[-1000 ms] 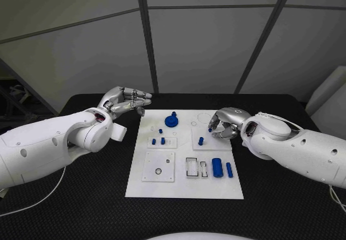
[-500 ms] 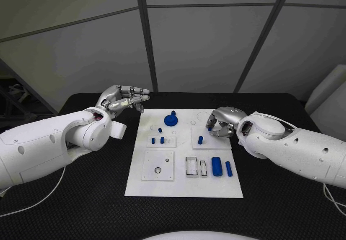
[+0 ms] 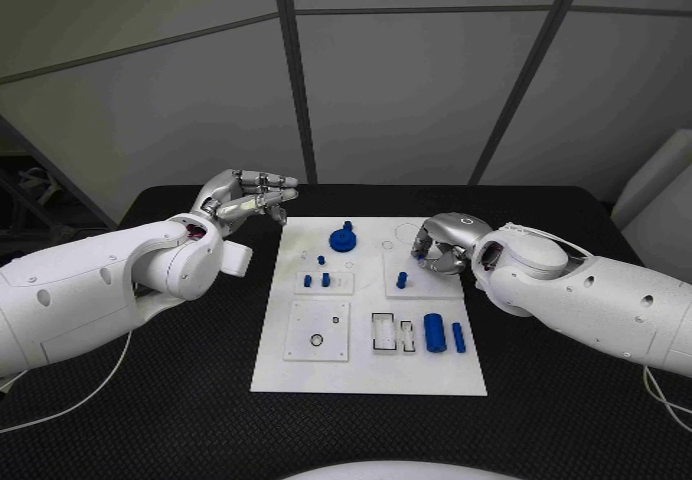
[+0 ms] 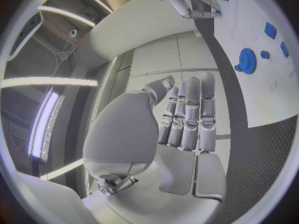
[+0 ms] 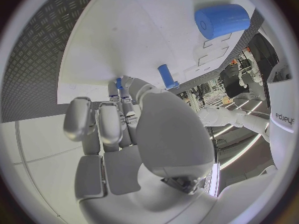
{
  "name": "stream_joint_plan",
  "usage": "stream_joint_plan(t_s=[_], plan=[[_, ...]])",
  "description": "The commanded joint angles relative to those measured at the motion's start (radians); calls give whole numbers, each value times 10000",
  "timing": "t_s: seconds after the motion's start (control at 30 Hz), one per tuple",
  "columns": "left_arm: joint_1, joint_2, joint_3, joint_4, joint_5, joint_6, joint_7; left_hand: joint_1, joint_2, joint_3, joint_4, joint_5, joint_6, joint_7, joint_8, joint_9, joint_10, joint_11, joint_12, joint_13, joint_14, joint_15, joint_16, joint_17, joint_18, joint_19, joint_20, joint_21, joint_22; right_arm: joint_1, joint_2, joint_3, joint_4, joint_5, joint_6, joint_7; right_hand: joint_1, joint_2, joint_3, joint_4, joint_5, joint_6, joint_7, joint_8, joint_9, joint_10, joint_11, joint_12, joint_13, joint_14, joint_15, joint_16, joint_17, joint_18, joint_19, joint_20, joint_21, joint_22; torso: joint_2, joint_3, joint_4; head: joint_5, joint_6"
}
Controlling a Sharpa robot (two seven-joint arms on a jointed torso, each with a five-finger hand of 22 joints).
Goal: Assemble the parts on the task board
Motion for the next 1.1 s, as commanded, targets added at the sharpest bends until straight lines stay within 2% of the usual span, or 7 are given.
stream_joint_plan(t_s=[0.03,0.13,0.23,0.6,0.77,1.1], plan=[[13,12,9,-1,73,101,98,1,117,-25,-28,60,83,-18,69,-1,36,-6,70,4,-75,4,-42,-14,-78,-56,-14,-51,-17,-8,17,-15,51,-166,280,-74,182,55,161,-139,-81,264,-97,128,71,313,-124,165,112,458,-151,68,-34,-222,124,-60,185,222,-1,0,-5,2,-7],[13,13,9,-11,73,101,72,8,120,-27,-34,59,80,-15,68,-2,31,-5,71,3,-78,4,-48,-19,-78,-58,-15,-54,-18,-9,5,-15,79,-290,275,-178,311,137,307,-320,-91,428,-147,197,123,471,-188,250,199,456,-212,106,-29,-251,192,-136,315,378,-8,0,1,-7,-14],[13,8,9,-22,73,109,43,8,120,-27,-34,59,80,-15,68,-2,31,-5,71,3,-78,4,-48,-19,-78,-58,-15,-54,-18,-10,-17,-15,103,-398,206,-274,346,151,458,-453,-103,422,-140,170,133,459,-178,239,244,452,-214,131,-35,-261,191,-166,375,441,-13,0,2,-15,-9],[12,16,9,-65,73,158,-51,32,127,-62,-74,55,22,21,40,-19,-54,29,63,-20,-119,23,-107,-63,-88,-83,-14,-90,-31,-12,-60,-14,183,-644,16,-421,189,100,700,-621,-126,313,-77,59,131,303,-112,130,301,441,-161,194,-53,-273,160,-128,478,551,-6,-2,-5,-30,10],[12,19,9,-77,73,183,-80,37,139,-68,-79,55,8,28,34,-21,-71,36,64,-24,-132,29,-124,-76,-90,-93,-11,-101,-35,-14,-96,-13,296,-650,-370,-372,137,167,826,-700,-101,455,-111,110,180,434,-151,185,379,444,-183,249,-41,-297,227,-132,594,701,-5,-5,4,-60,9],[11,22,8,-88,73,206,-106,39,143,-76,-84,55,-4,36,29,-23,-89,43,64,-29,-143,34,-139,-86,-92,-101,-8,-110,-38,-12,-337,-6,744,-650,-1045,-327,-32,114,793,-681,-179,491,-122,113,202,449,-165,180,420,447,-188,290,-29,-313,260,-131,652,778,-26,-12,-3,-60,17]])
